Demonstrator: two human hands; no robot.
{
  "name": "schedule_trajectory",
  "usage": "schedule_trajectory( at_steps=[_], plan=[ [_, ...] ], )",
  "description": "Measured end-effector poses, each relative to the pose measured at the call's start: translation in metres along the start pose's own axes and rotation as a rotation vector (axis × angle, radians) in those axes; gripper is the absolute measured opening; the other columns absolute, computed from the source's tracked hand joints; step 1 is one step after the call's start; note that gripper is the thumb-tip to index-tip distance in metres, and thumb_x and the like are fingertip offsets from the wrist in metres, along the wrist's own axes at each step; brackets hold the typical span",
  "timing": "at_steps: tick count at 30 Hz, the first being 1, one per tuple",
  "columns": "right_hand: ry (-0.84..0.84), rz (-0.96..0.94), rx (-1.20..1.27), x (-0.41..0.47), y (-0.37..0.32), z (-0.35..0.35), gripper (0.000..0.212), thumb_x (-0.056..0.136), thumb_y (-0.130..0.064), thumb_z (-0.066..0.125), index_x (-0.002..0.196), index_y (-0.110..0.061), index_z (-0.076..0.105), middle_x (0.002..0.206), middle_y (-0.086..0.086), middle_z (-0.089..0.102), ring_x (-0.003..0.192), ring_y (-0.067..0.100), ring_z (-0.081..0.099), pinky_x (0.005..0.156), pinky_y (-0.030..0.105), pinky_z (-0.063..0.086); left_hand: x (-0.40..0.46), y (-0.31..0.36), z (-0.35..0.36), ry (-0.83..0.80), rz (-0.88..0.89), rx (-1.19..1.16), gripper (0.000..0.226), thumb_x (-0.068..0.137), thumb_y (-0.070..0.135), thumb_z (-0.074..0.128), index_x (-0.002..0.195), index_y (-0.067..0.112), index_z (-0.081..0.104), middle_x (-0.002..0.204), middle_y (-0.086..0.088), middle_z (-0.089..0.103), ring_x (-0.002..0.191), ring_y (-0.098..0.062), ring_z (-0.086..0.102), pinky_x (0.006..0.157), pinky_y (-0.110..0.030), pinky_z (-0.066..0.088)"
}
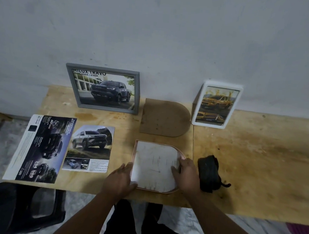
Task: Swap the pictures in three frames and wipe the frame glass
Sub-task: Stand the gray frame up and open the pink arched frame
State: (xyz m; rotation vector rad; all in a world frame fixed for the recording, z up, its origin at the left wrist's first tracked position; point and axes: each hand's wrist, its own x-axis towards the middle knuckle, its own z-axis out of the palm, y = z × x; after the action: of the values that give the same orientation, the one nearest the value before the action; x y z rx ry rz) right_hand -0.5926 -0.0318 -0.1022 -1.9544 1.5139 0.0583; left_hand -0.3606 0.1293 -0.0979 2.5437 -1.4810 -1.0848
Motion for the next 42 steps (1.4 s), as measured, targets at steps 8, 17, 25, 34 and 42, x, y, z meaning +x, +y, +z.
schedule_trajectory(
  at_steps=[8,17,25,34,42],
  plan=[
    [-0.033,0.07,-0.274,-0.015,-0.007,0.01,0.119,0.063,-0.086,0.064,0.153,-0.027,0.012,0.142,0.009,0.033,0.132,0.029,0.037,0.104,0.048,0.043,0.0,0.0,0.002,-0.015,0.015,0.021,0.089,0.085,0.059,0.058,0.158,0.024,0.023,0.16,-0.003,0.045,0.153,-0.025,0.033,0.113,-0.044,0.046],
    [0.055,0.092,-0.271,-0.023,-0.012,0.012,0.109,0.066,-0.082,0.068,0.152,-0.032,0.024,0.143,0.008,0.036,0.128,0.027,0.039,0.102,0.046,0.04,-0.001,0.005,0.0,-0.02,-0.005,0.068,0.085,0.086,0.054,0.058,0.155,0.019,0.025,0.152,-0.009,0.052,0.144,-0.028,0.046,0.106,-0.042,0.049],
    [0.104,0.144,0.004,-0.028,-0.008,0.002,0.076,0.081,-0.047,0.077,0.146,-0.032,0.04,0.14,0.001,0.052,0.13,0.026,0.045,0.104,0.051,0.037,0.0,0.011,-0.004,-0.042,-0.04,0.068,0.071,0.085,0.054,0.063,0.141,0.026,0.029,0.13,-0.005,0.06,0.115,-0.028,0.064,0.091,-0.043,0.057],
    [-0.003,0.079,-0.239,-0.018,-0.002,-0.011,0.083,0.085,-0.071,0.056,0.154,-0.035,0.027,0.156,0.007,0.029,0.14,0.033,0.028,0.108,0.054,0.03,-0.002,0.013,-0.006,-0.027,-0.022,0.071,0.065,0.084,0.055,0.064,0.135,0.029,0.032,0.116,-0.002,0.062,0.098,-0.024,0.068,0.083,-0.042,0.061],
    [-0.085,0.07,-0.292,-0.015,-0.003,0.013,0.106,0.084,-0.078,0.051,0.159,-0.029,-0.006,0.166,0.01,-0.002,0.153,0.042,-0.004,0.12,0.064,0.014,-0.002,0.017,-0.008,-0.055,-0.049,0.068,0.058,0.086,0.049,0.061,0.13,0.028,0.031,0.116,-0.004,0.061,0.1,-0.027,0.067,0.086,-0.046,0.06]
  ],
)
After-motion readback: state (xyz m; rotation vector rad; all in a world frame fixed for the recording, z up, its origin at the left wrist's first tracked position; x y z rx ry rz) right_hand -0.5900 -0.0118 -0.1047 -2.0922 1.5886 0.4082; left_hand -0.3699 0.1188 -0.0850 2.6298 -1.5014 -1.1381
